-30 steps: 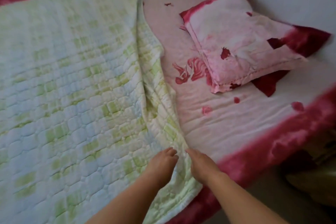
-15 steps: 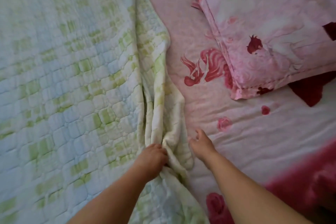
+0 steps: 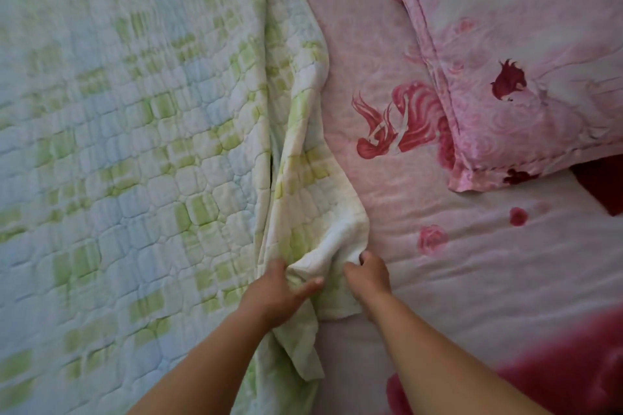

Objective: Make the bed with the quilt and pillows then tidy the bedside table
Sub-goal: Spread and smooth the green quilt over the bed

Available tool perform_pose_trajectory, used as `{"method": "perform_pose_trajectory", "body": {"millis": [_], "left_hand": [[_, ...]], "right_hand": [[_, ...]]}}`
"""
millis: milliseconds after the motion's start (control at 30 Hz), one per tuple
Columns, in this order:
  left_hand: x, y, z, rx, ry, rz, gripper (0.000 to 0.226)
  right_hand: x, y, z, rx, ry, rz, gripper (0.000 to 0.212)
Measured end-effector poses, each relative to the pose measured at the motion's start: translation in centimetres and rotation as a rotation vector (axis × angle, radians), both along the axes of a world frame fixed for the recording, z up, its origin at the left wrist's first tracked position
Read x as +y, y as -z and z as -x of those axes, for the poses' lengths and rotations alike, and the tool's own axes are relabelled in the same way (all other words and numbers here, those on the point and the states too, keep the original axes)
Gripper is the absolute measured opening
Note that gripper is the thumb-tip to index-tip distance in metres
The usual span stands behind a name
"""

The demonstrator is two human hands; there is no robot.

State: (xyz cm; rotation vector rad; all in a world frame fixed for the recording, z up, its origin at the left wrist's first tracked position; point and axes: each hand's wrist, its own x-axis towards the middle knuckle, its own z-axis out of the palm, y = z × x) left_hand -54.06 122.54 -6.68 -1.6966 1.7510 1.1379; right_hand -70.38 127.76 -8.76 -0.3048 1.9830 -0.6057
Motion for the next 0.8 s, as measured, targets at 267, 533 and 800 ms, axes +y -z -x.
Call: {"method": "perform_pose_trajectory", "body": {"millis": [267,533,800], "left_hand": [[0.6,-2.0,3.7,0.261,-0.163,0.191,0.009],[1.8,-4.9,5.0,0.538,-0.266,0.131,0.044],[2.6,-6.7,3.5,0.491,0.158,0.226,0.039]], "right_hand": [[-4.1,-4.8,2.8,-0.148,0.125,0.11,0.034],[-7.3,-7.3,5.2,0.103,-0.142,0.084,0.129],[-11.1,-8.3,2.6,-0.095,-0.178,0.022,0.139]]}}
